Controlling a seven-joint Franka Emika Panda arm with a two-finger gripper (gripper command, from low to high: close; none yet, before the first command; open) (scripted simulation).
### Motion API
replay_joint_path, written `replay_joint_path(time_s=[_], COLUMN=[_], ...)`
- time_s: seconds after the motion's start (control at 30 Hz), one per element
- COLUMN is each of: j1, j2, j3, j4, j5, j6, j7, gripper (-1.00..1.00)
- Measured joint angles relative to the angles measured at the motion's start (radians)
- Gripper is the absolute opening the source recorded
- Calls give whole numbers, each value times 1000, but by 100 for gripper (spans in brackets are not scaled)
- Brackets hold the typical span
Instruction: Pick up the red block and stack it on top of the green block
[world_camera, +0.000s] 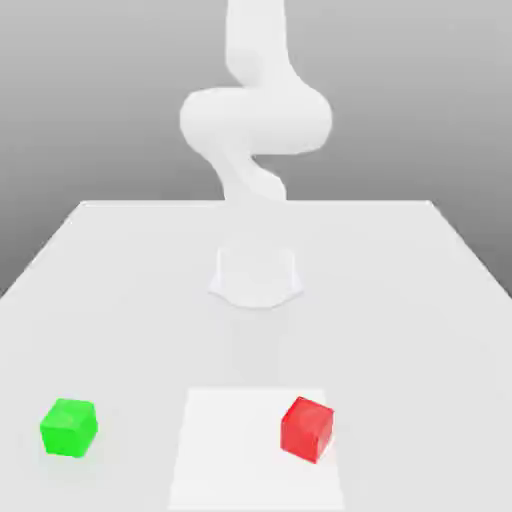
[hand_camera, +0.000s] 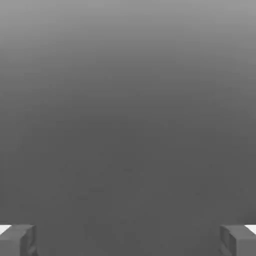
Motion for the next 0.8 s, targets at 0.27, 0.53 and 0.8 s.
replay_joint_path(time_s=[0.27,0.53,0.8], j1=[-16,-30,13], j2=[296,586,879], j3=[72,148,118], j4=[-137,-271,-340], j5=[44,23,-99], j6=[158,314,503], j7=[200,441,671], gripper=[0,0,0])
